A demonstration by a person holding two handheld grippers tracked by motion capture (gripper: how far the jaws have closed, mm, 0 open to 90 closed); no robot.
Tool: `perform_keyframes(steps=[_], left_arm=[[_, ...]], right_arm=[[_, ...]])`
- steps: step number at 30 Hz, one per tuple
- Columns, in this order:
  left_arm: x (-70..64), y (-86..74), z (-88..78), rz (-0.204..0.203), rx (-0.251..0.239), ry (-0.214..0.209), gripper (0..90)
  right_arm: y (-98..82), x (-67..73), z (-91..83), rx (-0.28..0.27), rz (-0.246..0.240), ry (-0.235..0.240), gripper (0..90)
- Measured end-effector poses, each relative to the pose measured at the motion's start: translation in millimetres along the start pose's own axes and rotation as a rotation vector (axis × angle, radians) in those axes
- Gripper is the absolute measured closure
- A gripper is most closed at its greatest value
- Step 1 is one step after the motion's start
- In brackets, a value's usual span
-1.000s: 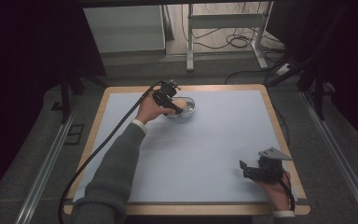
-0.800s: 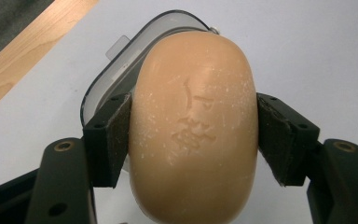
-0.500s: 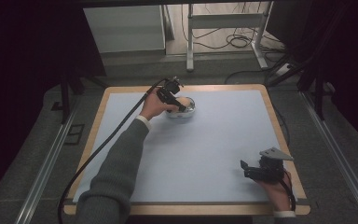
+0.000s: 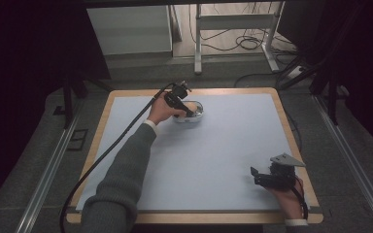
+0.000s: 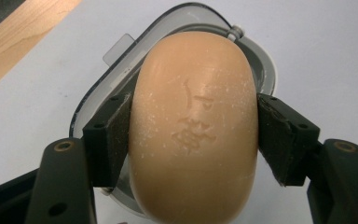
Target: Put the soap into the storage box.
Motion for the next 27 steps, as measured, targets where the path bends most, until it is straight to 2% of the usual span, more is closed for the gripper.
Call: perform_keyframes(steps=[9, 10, 11, 13, 17, 24, 27], left_arm=[[-2.6, -1.3, 6.0, 0.006, 0.007, -0.001, 31.3], [-3.2, 0.5, 1.8, 0.004, -0.020, 0.002, 28.9], [-3.2, 0.5, 1.8, 0.004, -0.020, 0.002, 28.2], [-5.4, 2.5, -4.5, 0.003, -0.049, -0.007, 27.2], [-9.2, 2.1, -13.5, 0.023, -0.045, 0.006, 24.4], [-22.0, 2.3, -28.9, 0.059, -0.077, 0.013, 22.4], [-27.0, -1.4, -34.4, 0.054, -0.097, 0.009, 21.9]], right_arm=[[-0.7, 0.2, 0.6, 0.005, -0.001, -0.001, 7.5], [-0.5, 0.0, 0.5, 0.003, -0.001, -0.003, 7.5], [-0.5, 0.0, 0.5, 0.003, -0.001, -0.003, 7.5], [-0.6, -0.4, 0.3, 0.003, 0.000, -0.002, 7.5], [-1.0, -0.4, 1.1, 0.006, -0.002, -0.003, 7.5], [-0.1, 0.8, 0.5, -0.001, -0.007, -0.003, 7.5], [-0.5, 0.4, 0.6, 0.002, -0.003, -0.002, 7.5]])
Point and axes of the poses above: each handheld gripper's, and its own axes: z roughly forward along the jaws, y roughly out of its top, x roughly to its left, the point moved 5 cm from there along z, roughly forward along the jaws, and after that the axes turned 5 degrees about z, right-handed, at the moved point
